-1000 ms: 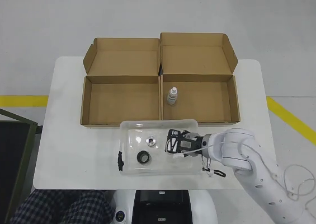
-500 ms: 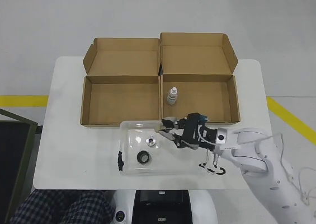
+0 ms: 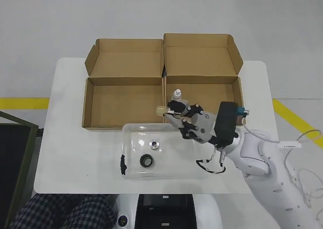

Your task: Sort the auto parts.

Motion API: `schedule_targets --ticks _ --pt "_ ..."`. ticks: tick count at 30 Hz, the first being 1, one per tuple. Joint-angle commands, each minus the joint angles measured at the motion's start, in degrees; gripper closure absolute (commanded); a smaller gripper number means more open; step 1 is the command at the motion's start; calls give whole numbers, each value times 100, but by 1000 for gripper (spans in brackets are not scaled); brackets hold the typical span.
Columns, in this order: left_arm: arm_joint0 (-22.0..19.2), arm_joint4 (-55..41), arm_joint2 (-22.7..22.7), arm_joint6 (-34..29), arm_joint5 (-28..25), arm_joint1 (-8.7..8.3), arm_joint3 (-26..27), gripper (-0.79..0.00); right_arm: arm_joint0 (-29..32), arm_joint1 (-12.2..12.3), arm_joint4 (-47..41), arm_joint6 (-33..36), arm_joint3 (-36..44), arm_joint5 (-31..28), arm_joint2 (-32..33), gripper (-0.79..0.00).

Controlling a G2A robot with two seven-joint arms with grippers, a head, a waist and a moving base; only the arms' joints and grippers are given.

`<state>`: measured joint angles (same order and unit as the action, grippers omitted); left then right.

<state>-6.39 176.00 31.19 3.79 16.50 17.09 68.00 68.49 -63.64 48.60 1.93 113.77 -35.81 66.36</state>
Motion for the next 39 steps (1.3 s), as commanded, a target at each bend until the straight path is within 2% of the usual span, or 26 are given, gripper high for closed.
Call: schedule_targets --ticks 1,12,28,39 --pt "0 0 0 0 0 0 0 -785 32 -5 -2 -201 18 21 81 0" --pt "0 0 0 0 0 0 0 -785 113 -11 -197 -657 4 -123 473 0" --pt "0 0 0 0 0 0 0 -785 94 -36 -126 -661 9 -193 636 0" --pt "0 0 0 0 0 0 0 -785 7 -51 8 -296 -66 -236 554 0"
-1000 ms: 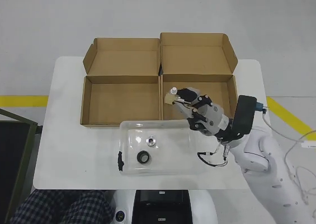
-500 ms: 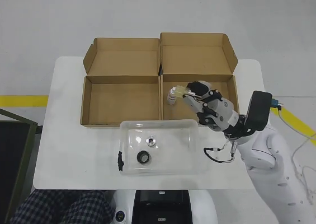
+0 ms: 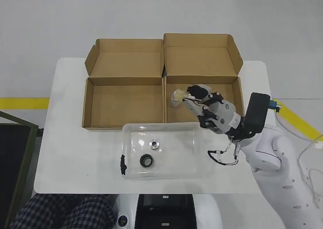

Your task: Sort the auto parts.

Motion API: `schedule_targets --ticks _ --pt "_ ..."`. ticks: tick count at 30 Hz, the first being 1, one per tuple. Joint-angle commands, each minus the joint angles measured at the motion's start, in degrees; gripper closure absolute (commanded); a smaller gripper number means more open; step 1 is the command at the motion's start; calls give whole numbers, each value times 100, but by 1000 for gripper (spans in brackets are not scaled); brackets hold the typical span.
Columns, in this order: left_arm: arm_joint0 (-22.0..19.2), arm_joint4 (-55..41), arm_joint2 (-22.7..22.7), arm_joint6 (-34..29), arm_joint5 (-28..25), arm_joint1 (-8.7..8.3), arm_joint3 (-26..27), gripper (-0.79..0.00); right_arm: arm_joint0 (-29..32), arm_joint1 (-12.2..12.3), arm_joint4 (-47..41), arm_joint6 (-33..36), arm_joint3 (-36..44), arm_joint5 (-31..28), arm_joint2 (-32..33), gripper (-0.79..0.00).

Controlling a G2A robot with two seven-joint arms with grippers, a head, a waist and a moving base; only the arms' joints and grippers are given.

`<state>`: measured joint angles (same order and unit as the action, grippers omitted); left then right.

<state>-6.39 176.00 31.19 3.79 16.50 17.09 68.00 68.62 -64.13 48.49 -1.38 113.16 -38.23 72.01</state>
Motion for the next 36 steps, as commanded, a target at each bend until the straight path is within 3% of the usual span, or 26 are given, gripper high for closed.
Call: schedule_targets --ticks 1,10,16,32,36 --pt "0 0 0 0 0 0 0 -785 -10 -2 35 69 -15 7 -21 0" --pt "0 0 0 0 0 0 0 -785 -130 -4 94 730 -245 -8 -179 0" --pt "0 0 0 0 0 0 0 -785 -307 38 -118 1739 -634 4 -143 0" --pt "0 0 0 0 0 0 0 -785 -714 126 171 3748 -1280 870 -21 0" --pt "0 0 0 0 0 0 0 -785 -1002 89 282 3897 -1631 1163 -198 0"
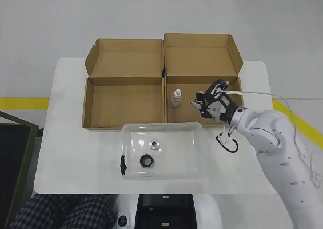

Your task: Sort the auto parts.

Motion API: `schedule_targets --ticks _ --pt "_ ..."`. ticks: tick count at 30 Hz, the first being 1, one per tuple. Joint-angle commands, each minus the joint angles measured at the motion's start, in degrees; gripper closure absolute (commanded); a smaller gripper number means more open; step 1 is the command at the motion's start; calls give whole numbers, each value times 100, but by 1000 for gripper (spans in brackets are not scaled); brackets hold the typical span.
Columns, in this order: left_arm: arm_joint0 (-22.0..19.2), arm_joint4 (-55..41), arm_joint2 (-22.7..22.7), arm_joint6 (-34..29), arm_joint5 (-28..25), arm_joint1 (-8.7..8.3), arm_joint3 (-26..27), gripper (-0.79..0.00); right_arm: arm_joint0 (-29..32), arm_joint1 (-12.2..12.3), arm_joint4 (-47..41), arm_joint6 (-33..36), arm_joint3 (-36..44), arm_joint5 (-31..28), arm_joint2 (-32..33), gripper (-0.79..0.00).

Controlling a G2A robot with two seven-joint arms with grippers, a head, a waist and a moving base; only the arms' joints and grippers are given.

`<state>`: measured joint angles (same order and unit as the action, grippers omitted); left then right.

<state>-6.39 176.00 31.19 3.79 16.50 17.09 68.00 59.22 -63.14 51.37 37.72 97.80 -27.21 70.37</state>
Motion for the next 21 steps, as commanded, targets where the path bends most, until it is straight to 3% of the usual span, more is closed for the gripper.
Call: schedule_targets --ticks 1,10,21 --pt "0 0 0 0 0 0 0 -785 -164 -20 191 32 -218 207 -95 0" --pt "0 0 0 0 0 0 0 -785 -908 -221 482 69 -1189 479 -959 0" --pt "0 0 0 0 0 0 0 -785 -1381 -407 772 205 -1772 506 -1612 0"
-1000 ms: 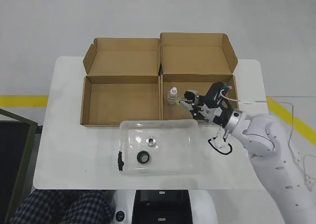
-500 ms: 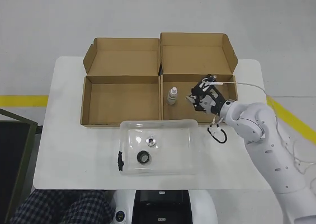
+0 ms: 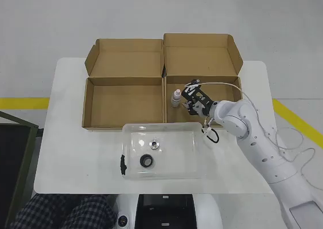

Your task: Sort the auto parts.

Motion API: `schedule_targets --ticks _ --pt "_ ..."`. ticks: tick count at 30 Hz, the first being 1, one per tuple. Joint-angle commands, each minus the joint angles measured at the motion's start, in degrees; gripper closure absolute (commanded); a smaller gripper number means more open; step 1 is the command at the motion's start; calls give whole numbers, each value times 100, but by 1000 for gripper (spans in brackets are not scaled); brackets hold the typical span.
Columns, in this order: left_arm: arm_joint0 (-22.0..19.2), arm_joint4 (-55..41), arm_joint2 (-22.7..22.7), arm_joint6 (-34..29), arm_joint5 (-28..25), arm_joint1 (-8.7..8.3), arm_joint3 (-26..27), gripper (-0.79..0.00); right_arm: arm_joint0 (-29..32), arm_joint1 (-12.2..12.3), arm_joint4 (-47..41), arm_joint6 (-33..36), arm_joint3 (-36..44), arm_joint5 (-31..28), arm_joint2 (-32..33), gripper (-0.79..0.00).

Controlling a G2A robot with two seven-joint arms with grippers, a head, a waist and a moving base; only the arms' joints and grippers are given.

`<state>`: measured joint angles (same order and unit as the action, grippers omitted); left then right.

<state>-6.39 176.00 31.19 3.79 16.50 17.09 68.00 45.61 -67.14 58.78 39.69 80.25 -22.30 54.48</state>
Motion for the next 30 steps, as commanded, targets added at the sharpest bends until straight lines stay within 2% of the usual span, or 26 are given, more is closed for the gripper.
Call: schedule_targets --ticks 1,9,11,13,17,22,30 --pt "0 0 0 0 0 0 0 -785 -46 -18 77 26 -46 43 -55 0" --pt "0 0 0 0 0 0 0 -785 -197 -106 174 96 -301 84 -256 0" --pt "0 0 0 0 0 0 0 -785 -223 -124 167 87 -345 79 -284 -83" --pt "0 0 0 0 0 0 0 -785 -246 -140 169 74 -384 72 -303 -225" --pt "0 0 0 0 0 0 0 -785 -278 -162 172 66 -423 84 -309 -360" --pt "0 0 0 0 0 0 0 -785 -221 -139 204 95 -227 84 -183 -385" --pt "0 0 0 0 0 0 0 -785 219 38 296 361 763 -2 412 -391"
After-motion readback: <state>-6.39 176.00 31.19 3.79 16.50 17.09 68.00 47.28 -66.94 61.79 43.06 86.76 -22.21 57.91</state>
